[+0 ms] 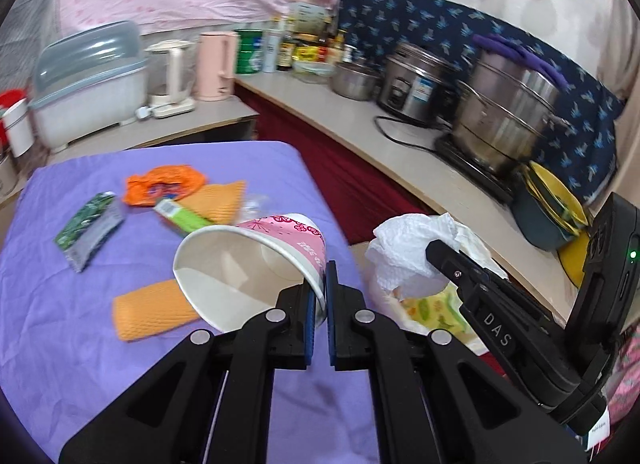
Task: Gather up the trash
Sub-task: 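Carry the cup and tissue over the white bin with both tools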
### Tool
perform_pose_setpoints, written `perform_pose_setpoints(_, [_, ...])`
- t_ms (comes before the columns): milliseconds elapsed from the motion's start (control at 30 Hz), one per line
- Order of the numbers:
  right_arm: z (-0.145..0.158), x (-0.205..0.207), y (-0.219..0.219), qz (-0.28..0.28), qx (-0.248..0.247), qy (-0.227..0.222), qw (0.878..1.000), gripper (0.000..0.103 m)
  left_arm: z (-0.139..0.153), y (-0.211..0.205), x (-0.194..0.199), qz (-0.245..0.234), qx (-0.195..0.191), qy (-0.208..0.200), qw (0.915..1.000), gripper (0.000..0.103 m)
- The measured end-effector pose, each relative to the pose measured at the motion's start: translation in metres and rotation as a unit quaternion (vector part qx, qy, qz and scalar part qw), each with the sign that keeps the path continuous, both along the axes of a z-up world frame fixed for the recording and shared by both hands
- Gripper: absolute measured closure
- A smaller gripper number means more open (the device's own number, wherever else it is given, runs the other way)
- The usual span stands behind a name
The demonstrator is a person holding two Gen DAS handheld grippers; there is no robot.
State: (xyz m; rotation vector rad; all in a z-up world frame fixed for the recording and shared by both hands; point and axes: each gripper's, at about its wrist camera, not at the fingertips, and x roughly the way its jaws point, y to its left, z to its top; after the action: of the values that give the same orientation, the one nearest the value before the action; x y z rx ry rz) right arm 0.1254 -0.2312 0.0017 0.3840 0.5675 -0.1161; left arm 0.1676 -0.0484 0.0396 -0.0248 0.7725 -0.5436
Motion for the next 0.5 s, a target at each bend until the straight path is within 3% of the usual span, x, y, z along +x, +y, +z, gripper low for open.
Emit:
perform_pose_setpoints(233, [-0.017,-0.036,-0.077,-0.067,0.014,0.015,0.998,0.098,-0.006,-0.084,-0.018,-0.068,0.016,-0.001,0.9976,0.099])
perform_pose_setpoints(500, [-0.034,-0.058,-0.119,-0.106,0.023,0.023,0.994,0.098,-0.025,-0.147,-0.025,-0.111,0.036,0.011,0.9931,0.098])
